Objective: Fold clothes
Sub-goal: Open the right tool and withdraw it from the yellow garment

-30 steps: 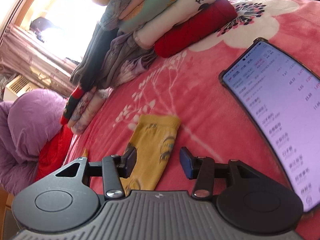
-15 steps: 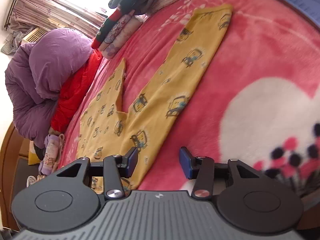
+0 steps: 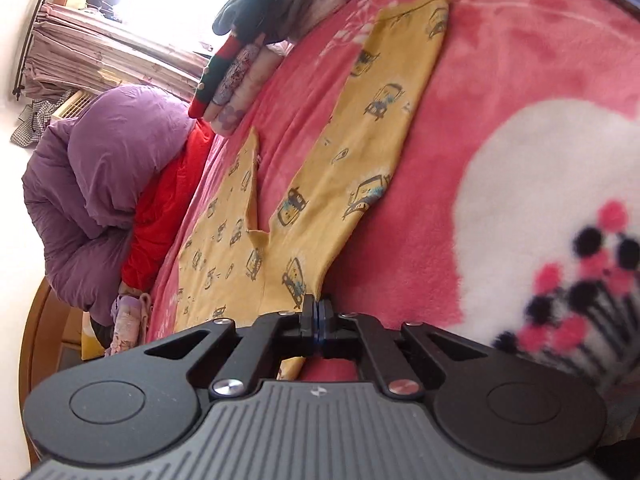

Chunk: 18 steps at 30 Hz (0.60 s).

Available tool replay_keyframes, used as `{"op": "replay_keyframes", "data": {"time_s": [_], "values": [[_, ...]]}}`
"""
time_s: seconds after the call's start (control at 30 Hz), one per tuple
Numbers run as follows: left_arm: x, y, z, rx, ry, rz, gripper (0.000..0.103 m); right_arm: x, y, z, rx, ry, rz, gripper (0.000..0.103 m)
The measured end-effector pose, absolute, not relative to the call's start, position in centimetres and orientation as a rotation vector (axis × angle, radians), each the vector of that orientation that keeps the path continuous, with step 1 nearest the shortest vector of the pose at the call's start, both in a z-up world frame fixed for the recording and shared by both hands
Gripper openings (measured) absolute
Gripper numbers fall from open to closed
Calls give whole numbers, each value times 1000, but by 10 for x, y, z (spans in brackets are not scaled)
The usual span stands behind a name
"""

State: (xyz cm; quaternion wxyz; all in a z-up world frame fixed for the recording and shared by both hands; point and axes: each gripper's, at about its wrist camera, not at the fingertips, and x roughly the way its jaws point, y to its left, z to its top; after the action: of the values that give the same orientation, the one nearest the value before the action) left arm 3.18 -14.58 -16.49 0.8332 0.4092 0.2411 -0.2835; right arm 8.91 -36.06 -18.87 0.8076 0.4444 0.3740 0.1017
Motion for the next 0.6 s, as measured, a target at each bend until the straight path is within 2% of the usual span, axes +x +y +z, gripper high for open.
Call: {"op": "replay_keyframes", "data": {"time_s": [0.2, 0.27, 0.33, 0.5, 0.6], "values": [[29, -146, -169, 921, 519, -631, 0, 94, -352, -188, 859, 845, 199, 2], [29, -142, -163, 905, 536, -656, 0, 88, -351, -180, 825, 828, 179, 12], [31, -133, -153, 837, 572, -692, 2, 77, -349, -167, 735, 783, 132, 18], [54, -92, -126, 591, 633, -661, 3, 66, -307, -128, 374, 611, 227, 18], [84, -54, -117, 405, 667, -494, 4, 72, -271, -125, 219, 599, 353, 16]]}}
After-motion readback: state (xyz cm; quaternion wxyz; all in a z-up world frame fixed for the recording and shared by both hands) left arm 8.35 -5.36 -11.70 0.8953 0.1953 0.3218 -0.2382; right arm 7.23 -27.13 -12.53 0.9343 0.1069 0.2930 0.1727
